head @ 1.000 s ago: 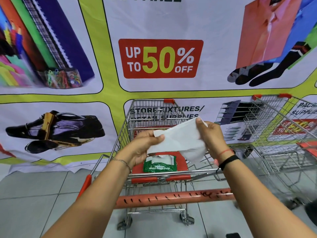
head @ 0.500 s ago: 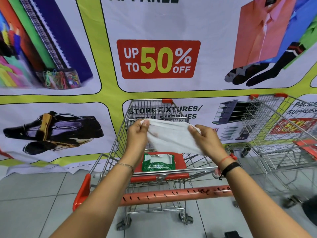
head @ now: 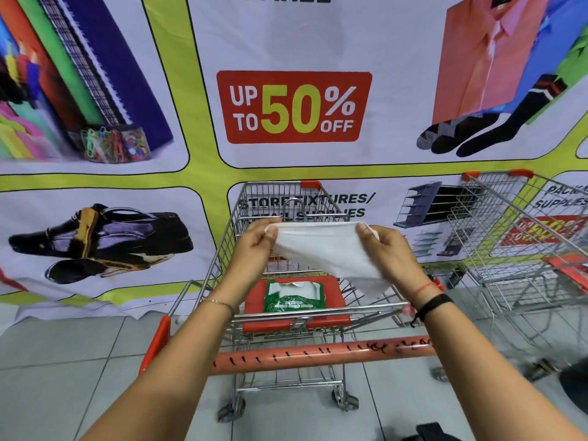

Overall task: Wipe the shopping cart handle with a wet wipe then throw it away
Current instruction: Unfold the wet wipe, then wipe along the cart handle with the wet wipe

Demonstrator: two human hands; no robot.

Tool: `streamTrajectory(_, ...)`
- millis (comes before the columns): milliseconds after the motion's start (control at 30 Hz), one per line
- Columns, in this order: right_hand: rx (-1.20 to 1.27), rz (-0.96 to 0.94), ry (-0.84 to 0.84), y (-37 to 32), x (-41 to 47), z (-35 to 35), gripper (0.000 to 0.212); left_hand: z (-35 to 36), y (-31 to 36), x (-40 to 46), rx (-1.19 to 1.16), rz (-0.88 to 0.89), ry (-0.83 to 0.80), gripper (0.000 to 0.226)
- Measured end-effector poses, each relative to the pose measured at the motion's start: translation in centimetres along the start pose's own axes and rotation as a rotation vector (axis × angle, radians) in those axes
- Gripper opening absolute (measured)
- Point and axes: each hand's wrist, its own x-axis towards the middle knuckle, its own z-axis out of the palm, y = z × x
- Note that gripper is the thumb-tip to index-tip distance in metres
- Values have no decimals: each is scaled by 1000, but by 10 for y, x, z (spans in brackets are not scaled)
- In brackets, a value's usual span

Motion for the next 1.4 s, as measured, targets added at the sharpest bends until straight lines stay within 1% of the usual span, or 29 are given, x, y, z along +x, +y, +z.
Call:
streamTrajectory(67,-22,0,-20,0,-2,3,43,4,3,0,-195,-57,32,25)
streamTrajectory(100,-19,-1,-21,-1,-3,4,42,7,3,0,-230,-49,40,27)
streamTrajectory(167,11,-6,-1,-3,-3,4,43,9,5,-3,-130,33,73,29)
streamTrajectory(233,74,2,-6,-4,-3,2,38,9,8,-7,-14,111,92,31)
streamTrajectory(300,140,36,-13,-6,-4,-1,35,5,9,-10,109,146,57,34)
streamTrajectory(400,103,41,18,-5,-7,-6,44,-2,6,-17,373,191,-8,41)
streamTrajectory(467,54,37,-14,-3,-12,-9,43,-5,5,-20,408,205,-10,42)
streamTrajectory(533,53,43,-60,-4,-17,-11,41,-4,6,-21,259,148,-31,36)
streamTrajectory(567,74,49,-73,-5,-19,-12,42,-3,6,-20,131,95,-29,31)
streamTrajectory(633,120,66,-91,-8,-23,-11,44,1,8,-21,-82,5,-17,30)
streamTrajectory(667,153,79,-97,-11,-25,-10,43,3,9,-22,-112,-3,-6,30)
streamTrajectory(767,292,109,-96,-14,-27,-10,35,4,11,-24,47,69,11,29)
streamTrajectory(833,373,170,-146,-14,-30,-14,33,2,13,-27,133,57,-1,31)
streamTrajectory(867,411,218,-199,-14,-32,-17,33,0,13,-29,131,8,-27,33)
streamTrajectory(933,421,330,-325,-12,-38,-22,33,-3,14,-39,56,-182,-131,35)
streamTrajectory(967,359,367,-368,-12,-42,-23,33,-5,12,-46,42,-274,-186,35)
streamTrajectory(1000,240,378,-390,-9,-46,-22,31,-7,11,-52,88,-326,-233,37)
streamTrajectory(1033,58,356,-397,-6,-51,-21,26,-9,8,-59,189,-345,-278,39)
streamTrajectory(1067,-166,313,-405,-2,-57,-18,20,-9,5,-66,311,-344,-323,40)
streamTrajectory(1100,-381,261,-410,1,-62,-14,21,-9,1,-72,430,-324,-360,41)
streamTrajectory(1133,-553,222,-407,6,-68,-9,20,-7,-3,-77,523,-300,-384,43)
streamTrajectory(1167,-662,198,-388,10,-74,-5,20,-4,-7,-81,586,-281,-390,44)
streamTrajectory(1267,-800,137,-280,19,-85,4,33,2,-14,-86,640,-273,-361,42)
streamTrajectory(1333,-792,116,-191,23,-89,6,35,4,-17,-87,657,-281,-340,40)
streamTrajectory(1400,-724,118,-96,25,-91,7,38,4,-17,-89,740,-229,-298,38)
